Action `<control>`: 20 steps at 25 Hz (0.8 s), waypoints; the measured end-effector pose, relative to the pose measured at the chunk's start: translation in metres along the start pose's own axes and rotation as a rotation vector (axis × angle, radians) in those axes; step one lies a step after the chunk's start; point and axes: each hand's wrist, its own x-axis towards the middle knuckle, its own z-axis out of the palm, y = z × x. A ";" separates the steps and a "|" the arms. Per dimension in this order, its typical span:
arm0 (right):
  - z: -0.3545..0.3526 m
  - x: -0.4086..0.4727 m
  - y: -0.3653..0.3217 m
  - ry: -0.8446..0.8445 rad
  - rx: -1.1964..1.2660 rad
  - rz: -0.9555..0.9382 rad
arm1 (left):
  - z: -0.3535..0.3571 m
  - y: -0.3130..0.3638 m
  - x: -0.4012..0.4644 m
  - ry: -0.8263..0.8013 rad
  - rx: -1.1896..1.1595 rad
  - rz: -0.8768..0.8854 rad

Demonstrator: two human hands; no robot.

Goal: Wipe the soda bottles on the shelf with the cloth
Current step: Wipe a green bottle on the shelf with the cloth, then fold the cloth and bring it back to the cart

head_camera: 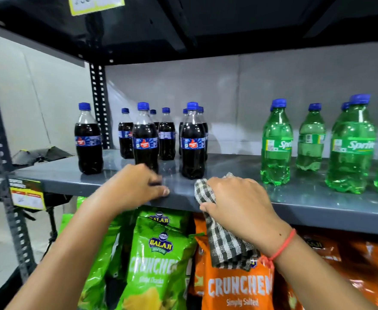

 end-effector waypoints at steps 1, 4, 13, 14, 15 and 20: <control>0.003 0.002 -0.004 0.004 0.009 -0.005 | 0.010 -0.010 -0.007 0.001 0.058 -0.035; 0.012 0.009 -0.014 0.028 0.046 -0.019 | 0.029 -0.019 -0.012 0.111 0.068 -0.027; 0.020 0.025 -0.035 -0.063 0.315 -0.049 | 0.030 -0.021 -0.026 0.251 -0.312 0.031; 0.018 0.025 -0.035 -0.097 0.451 -0.035 | 0.027 -0.021 -0.036 0.232 -0.535 0.034; 0.016 0.023 -0.036 -0.136 0.627 -0.033 | 0.024 -0.021 -0.047 0.202 -0.780 0.043; 0.016 0.003 -0.059 -0.470 1.464 -0.132 | 0.017 -0.021 -0.099 0.384 -1.280 0.021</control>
